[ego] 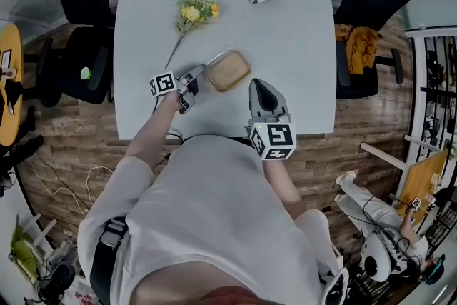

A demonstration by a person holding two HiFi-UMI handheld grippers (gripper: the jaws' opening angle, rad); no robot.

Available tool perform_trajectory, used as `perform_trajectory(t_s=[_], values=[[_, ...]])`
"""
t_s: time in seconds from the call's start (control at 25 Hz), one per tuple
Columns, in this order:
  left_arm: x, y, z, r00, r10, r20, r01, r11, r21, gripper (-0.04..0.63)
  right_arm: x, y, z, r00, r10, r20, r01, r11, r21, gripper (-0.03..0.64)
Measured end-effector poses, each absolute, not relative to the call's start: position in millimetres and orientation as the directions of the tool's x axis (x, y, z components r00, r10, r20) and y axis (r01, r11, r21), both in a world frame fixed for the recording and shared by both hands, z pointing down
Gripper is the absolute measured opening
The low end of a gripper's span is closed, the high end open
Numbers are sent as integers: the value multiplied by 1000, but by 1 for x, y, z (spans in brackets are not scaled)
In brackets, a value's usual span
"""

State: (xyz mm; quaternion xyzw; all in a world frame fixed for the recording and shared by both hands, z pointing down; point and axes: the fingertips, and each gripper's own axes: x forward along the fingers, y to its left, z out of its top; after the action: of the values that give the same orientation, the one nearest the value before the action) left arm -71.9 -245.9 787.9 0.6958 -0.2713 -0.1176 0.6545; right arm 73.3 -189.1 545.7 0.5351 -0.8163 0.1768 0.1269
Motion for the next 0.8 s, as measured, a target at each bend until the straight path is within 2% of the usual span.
perform_trajectory(t_s=[0.32,0.6,0.8], values=[[-67,-246,791,821,-542,179,-198,23,980,188,74,-191,545,-396,-828,397,-918,364,-157,8],[-69,-245,792,813,-558,167,-183,28,983,61,77,-187,545,-395,-830,394,-919,363,-157,8],[-70,-246,789,808,-571,147,-161,26,987,54,79,-185,545,-390,-831,397,-921,358,-156,8]])
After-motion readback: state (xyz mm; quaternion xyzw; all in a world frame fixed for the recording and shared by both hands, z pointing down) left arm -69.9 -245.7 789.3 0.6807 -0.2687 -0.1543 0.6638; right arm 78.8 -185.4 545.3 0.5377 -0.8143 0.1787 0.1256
